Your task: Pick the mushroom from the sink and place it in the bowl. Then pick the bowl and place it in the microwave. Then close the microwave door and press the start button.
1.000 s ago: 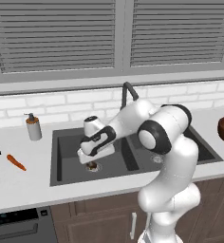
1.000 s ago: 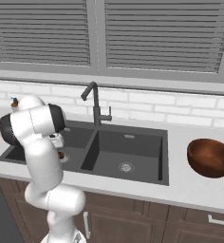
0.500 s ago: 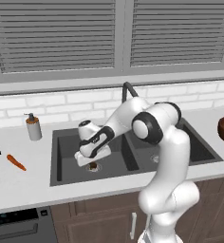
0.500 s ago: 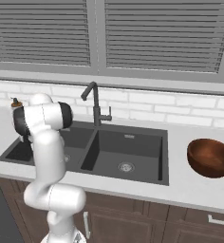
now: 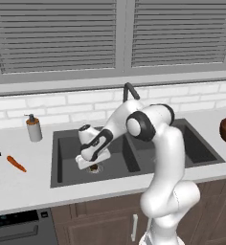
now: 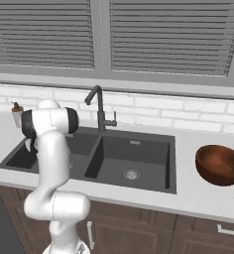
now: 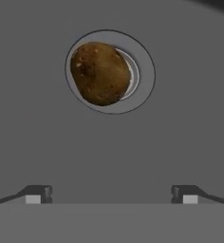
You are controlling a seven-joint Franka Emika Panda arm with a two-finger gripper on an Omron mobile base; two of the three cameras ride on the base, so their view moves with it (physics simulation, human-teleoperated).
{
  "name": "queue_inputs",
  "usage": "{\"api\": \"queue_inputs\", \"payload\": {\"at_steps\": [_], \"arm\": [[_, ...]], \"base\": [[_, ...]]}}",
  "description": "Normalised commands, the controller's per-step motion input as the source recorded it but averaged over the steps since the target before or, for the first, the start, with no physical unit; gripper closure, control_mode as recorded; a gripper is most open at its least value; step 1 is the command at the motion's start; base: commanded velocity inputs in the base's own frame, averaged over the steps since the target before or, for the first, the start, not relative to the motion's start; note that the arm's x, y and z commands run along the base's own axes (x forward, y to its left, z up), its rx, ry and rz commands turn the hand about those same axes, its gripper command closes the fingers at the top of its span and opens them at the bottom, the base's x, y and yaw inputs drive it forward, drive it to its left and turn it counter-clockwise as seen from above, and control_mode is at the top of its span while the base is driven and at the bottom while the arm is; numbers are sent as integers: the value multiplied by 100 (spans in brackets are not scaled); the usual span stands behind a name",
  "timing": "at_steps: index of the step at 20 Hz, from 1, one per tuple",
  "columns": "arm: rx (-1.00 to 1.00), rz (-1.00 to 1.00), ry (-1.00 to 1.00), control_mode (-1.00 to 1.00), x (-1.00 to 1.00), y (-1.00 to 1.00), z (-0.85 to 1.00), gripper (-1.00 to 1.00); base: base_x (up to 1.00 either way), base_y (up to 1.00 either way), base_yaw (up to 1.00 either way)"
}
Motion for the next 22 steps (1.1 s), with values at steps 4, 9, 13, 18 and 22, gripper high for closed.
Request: {"api": "queue_inputs", "payload": {"at_steps": [4, 9, 13, 18, 22], "arm": [[0, 0, 0, -100, 26, 0, -38, -100], [0, 0, 0, -100, 25, 0, -40, -100], [0, 0, 0, -100, 24, 0, -19, -100], [0, 0, 0, -100, 28, 0, -16, -100], [0, 0, 0, -100, 24, 0, -31, -100]], "base": [[0, 0, 0], [0, 0, 0], [0, 0, 0], [0, 0, 0], [0, 0, 0]]}}
